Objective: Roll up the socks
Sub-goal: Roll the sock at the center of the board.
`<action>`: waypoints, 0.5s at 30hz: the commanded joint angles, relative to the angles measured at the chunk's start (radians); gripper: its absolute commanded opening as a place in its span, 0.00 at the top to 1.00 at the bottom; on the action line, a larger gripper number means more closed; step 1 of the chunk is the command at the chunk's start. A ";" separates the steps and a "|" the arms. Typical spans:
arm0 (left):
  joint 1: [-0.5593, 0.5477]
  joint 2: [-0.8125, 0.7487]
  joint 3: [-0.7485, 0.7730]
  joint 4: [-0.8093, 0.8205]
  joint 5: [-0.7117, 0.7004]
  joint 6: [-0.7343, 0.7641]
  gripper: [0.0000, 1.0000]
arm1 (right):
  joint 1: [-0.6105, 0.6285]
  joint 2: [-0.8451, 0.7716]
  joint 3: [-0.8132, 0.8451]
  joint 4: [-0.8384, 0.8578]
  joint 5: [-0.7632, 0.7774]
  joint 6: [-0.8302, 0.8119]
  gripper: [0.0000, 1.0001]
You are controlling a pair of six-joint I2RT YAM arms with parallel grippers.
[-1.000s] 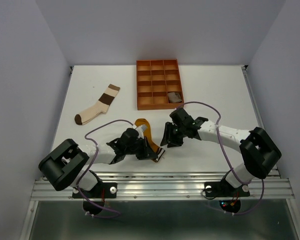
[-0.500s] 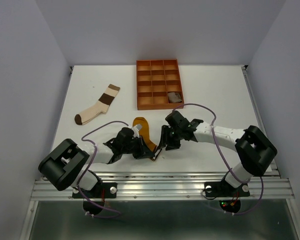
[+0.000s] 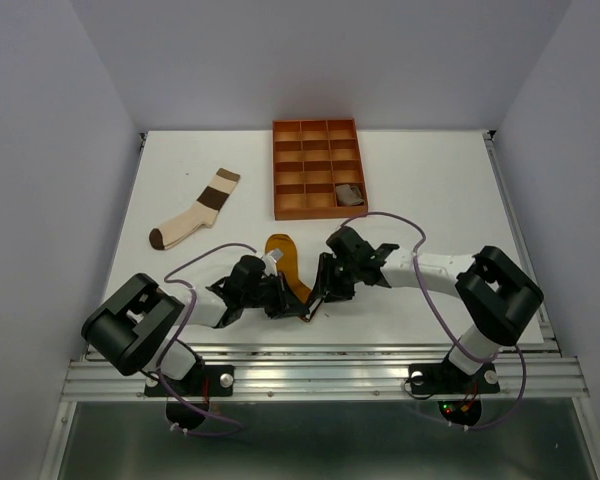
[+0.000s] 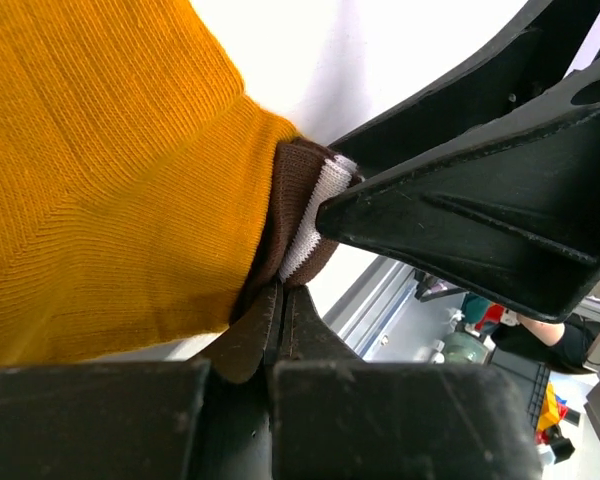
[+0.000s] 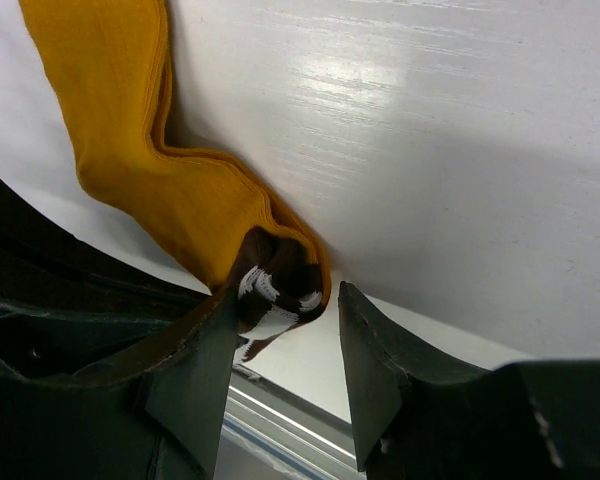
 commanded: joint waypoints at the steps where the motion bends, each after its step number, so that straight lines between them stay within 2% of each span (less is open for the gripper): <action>1: 0.012 0.023 -0.029 0.022 0.015 0.007 1.00 | 0.016 -0.006 -0.020 0.061 0.021 0.020 0.50; 15: 0.048 0.023 -0.076 0.052 0.020 -0.045 1.00 | 0.016 -0.085 -0.052 0.116 0.013 0.008 0.47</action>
